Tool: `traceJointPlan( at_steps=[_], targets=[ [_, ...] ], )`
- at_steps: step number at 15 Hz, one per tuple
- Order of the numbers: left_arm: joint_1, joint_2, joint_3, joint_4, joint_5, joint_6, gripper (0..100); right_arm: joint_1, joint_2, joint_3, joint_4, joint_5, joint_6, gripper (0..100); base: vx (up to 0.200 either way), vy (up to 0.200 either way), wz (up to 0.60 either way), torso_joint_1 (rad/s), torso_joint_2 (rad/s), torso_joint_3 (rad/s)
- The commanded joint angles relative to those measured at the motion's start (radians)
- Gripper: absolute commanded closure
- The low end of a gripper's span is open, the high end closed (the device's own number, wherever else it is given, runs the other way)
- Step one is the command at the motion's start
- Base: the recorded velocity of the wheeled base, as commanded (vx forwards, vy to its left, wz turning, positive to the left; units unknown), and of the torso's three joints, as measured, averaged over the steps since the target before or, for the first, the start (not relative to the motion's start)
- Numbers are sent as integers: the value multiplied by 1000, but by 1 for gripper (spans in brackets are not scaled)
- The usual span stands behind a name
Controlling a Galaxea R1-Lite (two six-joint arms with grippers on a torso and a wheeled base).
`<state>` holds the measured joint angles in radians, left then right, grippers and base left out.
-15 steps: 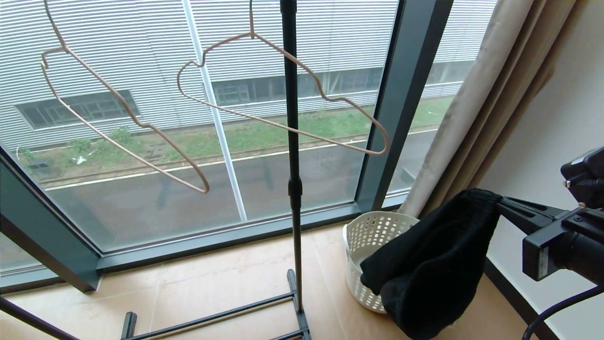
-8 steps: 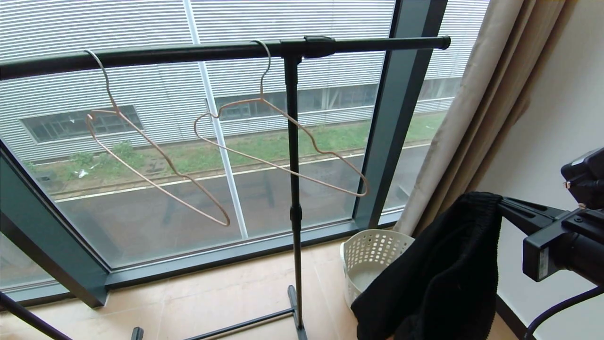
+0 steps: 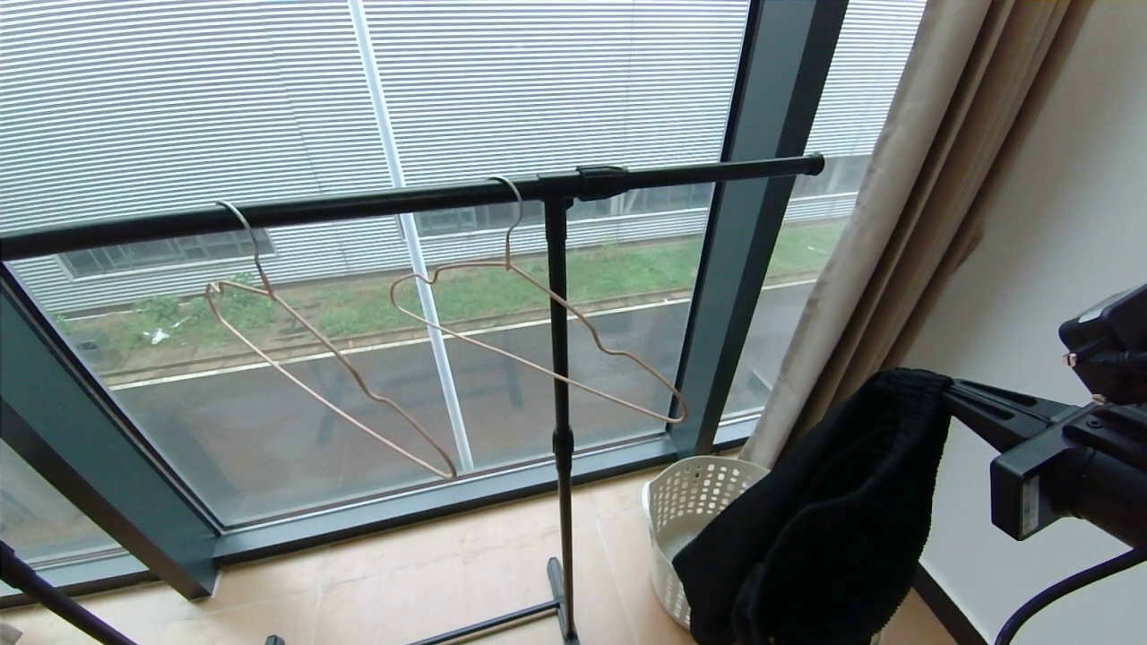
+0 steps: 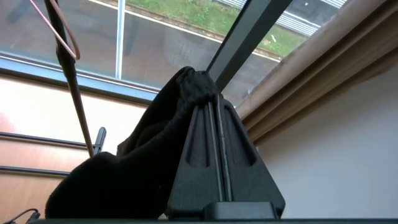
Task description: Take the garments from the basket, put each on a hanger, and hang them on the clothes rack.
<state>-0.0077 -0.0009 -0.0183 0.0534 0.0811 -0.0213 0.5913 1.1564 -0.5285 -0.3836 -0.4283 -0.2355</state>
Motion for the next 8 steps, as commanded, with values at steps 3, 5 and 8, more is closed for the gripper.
traceJointPlan(
  at_steps=[3,5,8],
  targets=[
    [0,1,0,0,0,0,0,1,3,1,2,0,-1,100,0,0,0,33,-63,123],
    [0,1,0,-1,0,0,0,1,3,1,0,0,-5,100,0,0,0,0,-10,168],
    [0,1,0,-1,0,0,0,1,3,1,0,0,-5,100,0,0,0,5,-2,47]
  ],
)
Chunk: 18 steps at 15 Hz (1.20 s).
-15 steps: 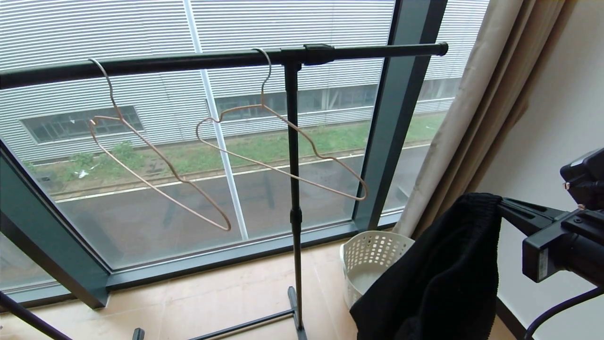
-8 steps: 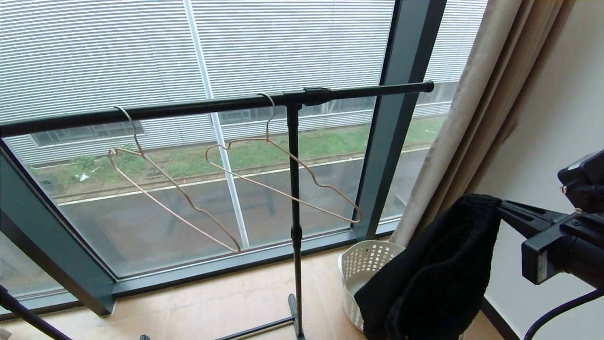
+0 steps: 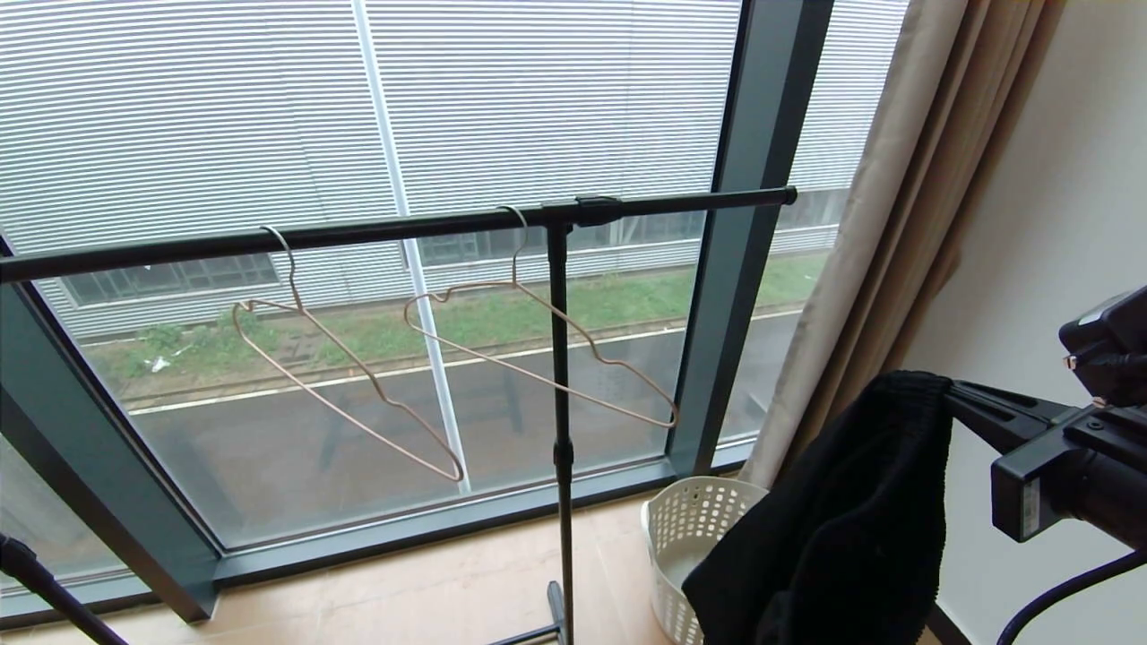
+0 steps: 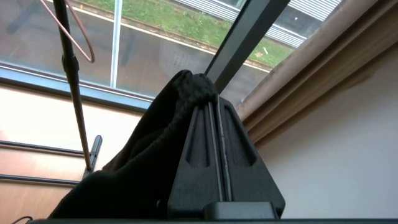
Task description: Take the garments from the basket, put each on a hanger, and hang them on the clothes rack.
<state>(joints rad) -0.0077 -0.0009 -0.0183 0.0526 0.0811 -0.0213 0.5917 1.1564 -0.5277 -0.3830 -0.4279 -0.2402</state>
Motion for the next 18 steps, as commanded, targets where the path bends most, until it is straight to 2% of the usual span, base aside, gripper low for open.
traceJointPlan(
  at_steps=[1,4,10,14,18],
  targets=[
    [0,1,0,0,0,0,0,0,3,0,-1,0,-1,100,0,0,0,0,0,0],
    [0,1,0,-2,3,0,0,0,3,2,-1,0,-1,100,0,0,0,0,0,0],
    [0,1,0,-2,3,0,0,2,-10,8,-1,0,-1,100,0,0,600,6,2,4],
    [2,1,0,-2,2,1,0,2,-7,8,-1,0,-1,100,0,0,0,0,0,0],
    [2,1,0,-2,2,0,0,2,-7,8,-1,0,-1,100,-200,0,0,6,2,-1]
  ],
)
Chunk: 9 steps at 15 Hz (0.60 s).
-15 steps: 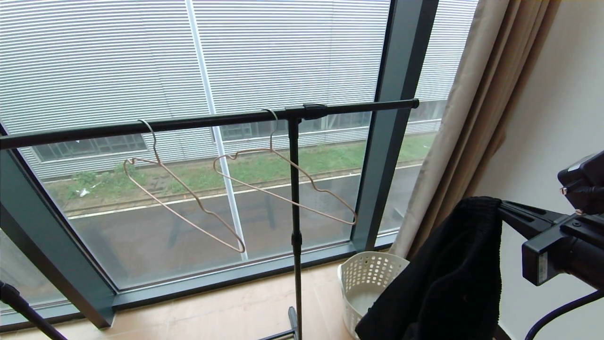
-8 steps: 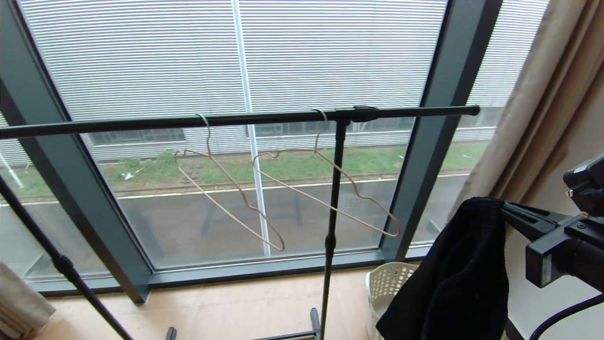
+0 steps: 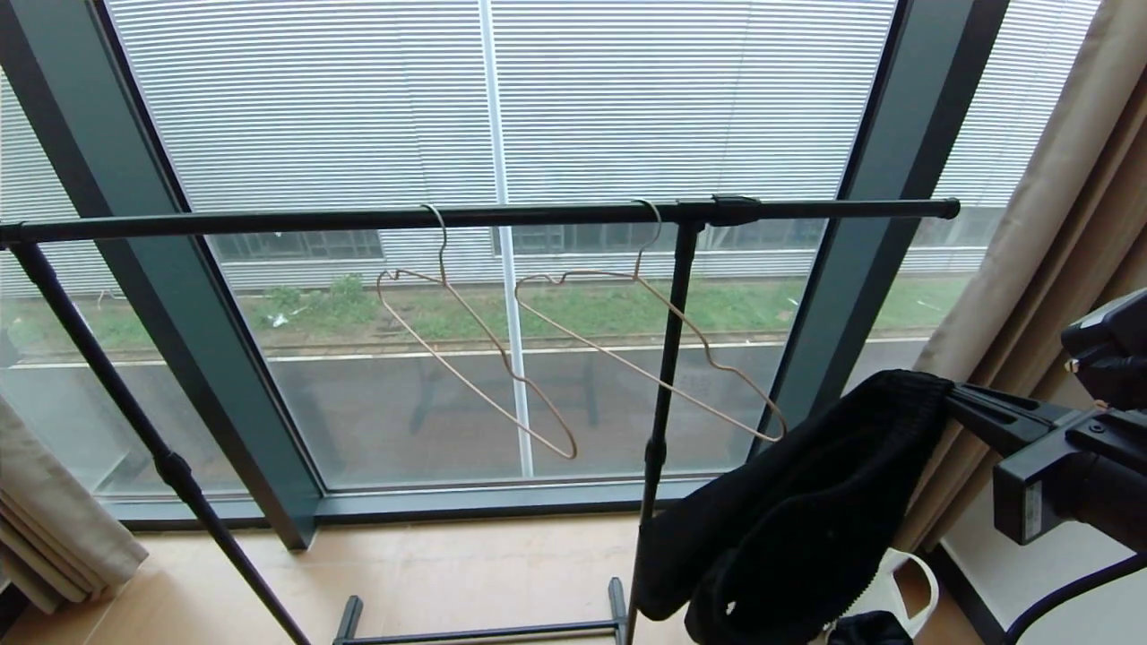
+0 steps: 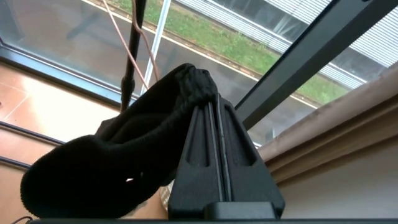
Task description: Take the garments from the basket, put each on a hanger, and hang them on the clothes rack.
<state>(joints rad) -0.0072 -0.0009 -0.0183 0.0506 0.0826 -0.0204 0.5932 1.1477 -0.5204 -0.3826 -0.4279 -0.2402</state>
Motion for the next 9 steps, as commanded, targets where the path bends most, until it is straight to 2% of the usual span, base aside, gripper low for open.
traceJointPlan(
  at_steps=[1,9],
  targets=[
    [0,1,0,0,0,-1,0,0,1,0,-1,0,-1,100,-200,0,0,-7,2,-2],
    [1,1,0,0,0,-4,0,0,3,2,-1,0,-1,100,0,200,0,-1,4,2]
  ],
)
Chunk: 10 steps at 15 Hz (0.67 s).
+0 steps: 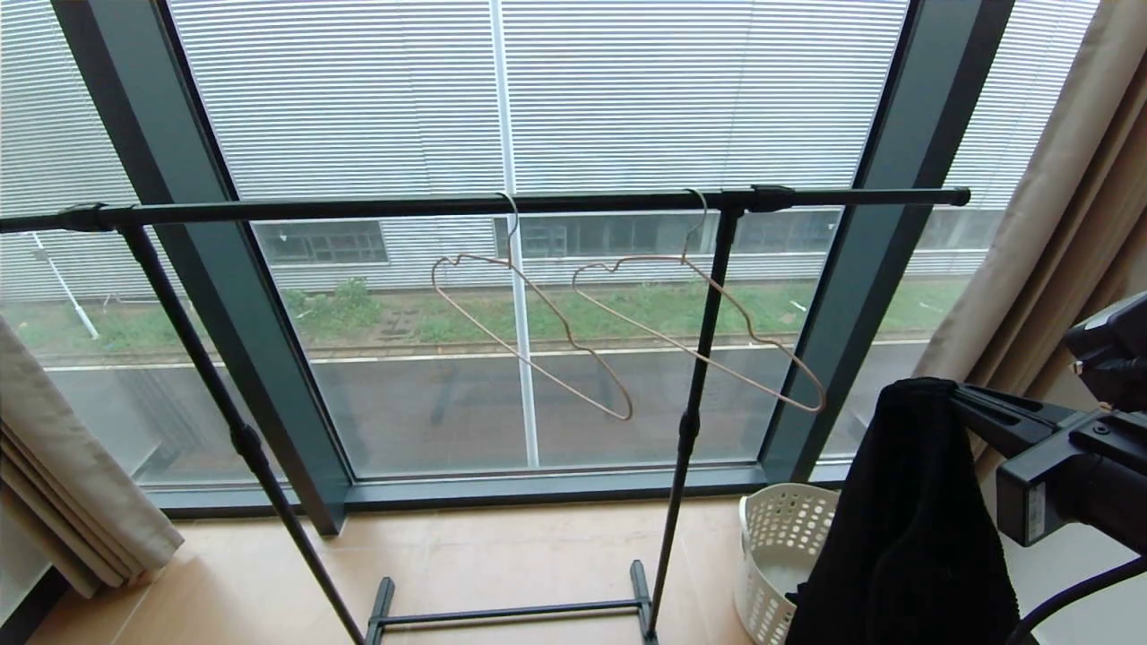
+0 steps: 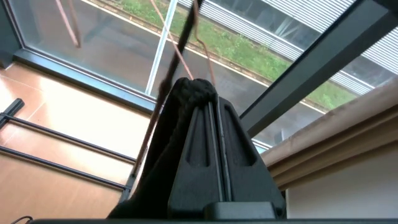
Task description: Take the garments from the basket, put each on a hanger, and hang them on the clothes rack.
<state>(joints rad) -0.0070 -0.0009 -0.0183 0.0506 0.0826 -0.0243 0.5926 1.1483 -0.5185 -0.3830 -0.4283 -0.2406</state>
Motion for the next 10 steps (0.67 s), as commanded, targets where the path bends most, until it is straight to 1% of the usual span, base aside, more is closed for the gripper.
traceJointPlan(
  at_steps=[1,2,4,5,7,10],
  targets=[
    [-1,1,0,0,0,0,0,1,2,0,-1,0,0,100,0,200,0,2,2,-2],
    [1,1,0,0,0,0,0,1,2,0,-1,0,0,100,0,200,0,2,2,2],
    [1,1,0,0,0,0,0,1,2,2,-1,0,0,100,0,0,0,0,0,0],
    [-1,1,0,0,0,0,0,1,4,2,-1,0,0,100,-200,0,0,-2,2,-2],
    [1,1,0,0,0,0,0,1,5,2,-1,0,0,100,-200,-200,0,7,2,2],
    [1,1,0,0,2,-2,0,1,5,5,-1,0,0,100,0,0,0,0,0,0]
  ],
)
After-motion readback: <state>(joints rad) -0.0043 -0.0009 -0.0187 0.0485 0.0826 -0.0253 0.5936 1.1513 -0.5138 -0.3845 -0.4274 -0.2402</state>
